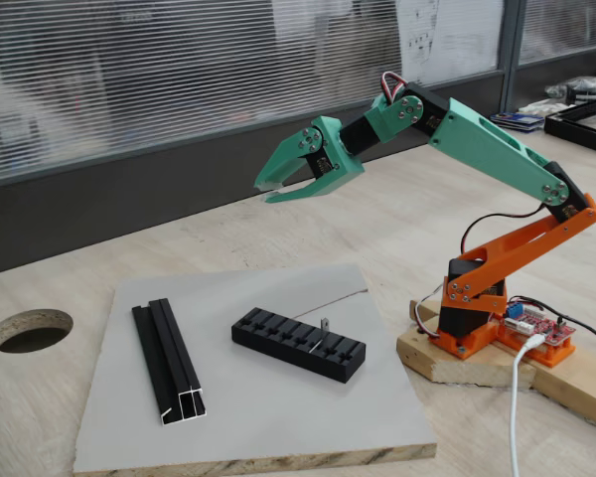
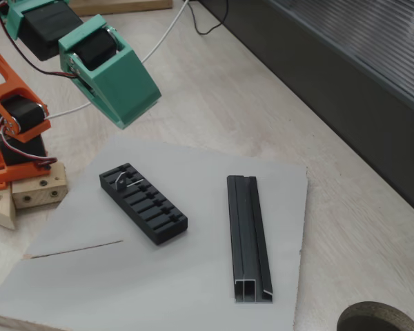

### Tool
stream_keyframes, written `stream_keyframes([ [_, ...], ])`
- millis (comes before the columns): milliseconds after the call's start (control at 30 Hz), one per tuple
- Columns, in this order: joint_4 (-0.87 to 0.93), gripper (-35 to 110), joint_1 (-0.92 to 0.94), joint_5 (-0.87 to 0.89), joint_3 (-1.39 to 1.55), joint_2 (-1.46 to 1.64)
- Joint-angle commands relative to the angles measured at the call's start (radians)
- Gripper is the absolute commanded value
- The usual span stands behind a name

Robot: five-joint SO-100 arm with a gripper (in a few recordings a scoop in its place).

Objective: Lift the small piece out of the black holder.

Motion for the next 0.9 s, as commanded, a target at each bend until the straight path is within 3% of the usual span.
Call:
stream_keyframes([
  [0, 0.000, 13, 0.005, 0.015, 0.118, 0.078],
  [867, 0.015, 13, 0.005, 0.008, 0.130, 0.074],
])
